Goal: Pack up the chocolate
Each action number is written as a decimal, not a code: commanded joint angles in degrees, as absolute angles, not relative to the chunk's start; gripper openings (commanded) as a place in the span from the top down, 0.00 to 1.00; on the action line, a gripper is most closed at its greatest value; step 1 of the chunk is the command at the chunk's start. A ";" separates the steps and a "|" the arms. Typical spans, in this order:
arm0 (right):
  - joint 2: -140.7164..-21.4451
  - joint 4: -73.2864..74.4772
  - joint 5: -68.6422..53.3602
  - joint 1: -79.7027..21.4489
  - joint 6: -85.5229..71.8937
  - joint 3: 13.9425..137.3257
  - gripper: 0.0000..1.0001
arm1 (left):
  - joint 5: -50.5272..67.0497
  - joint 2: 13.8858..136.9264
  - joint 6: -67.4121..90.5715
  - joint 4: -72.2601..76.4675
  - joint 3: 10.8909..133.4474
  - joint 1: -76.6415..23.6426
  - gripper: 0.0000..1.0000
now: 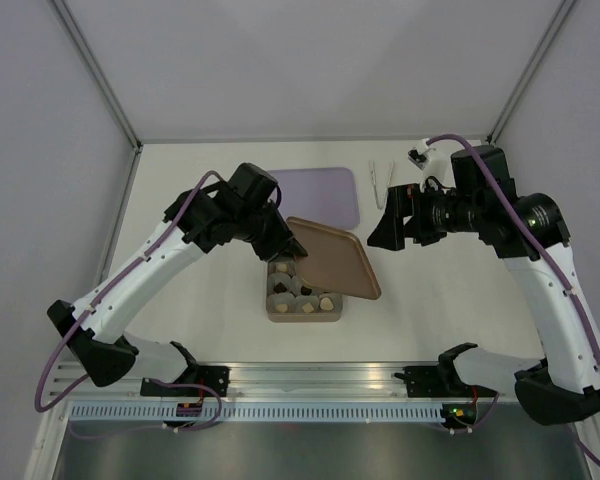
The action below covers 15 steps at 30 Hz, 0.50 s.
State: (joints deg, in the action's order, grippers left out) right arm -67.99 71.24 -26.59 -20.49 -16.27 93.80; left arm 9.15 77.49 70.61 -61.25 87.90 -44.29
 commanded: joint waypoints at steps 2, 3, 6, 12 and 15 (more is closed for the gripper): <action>-64.87 64.61 -23.65 -29.24 -10.29 98.79 0.02 | 10.98 80.86 79.01 -76.71 97.98 -41.23 0.98; -64.69 63.90 -20.77 -30.75 -9.41 98.79 0.02 | 13.25 81.21 80.32 -80.03 98.69 -39.57 0.98; -65.56 63.28 -16.01 -37.60 -7.48 99.22 0.02 | 19.06 82.09 81.30 -82.52 99.67 -36.48 0.98; -71.71 64.07 -0.56 -56.31 -0.80 102.74 0.02 | 25.22 84.20 80.42 -86.66 100.02 -32.53 0.98; -75.40 63.99 7.98 -64.76 3.86 102.66 0.02 | 26.54 84.73 79.28 -87.80 101.77 -31.47 0.98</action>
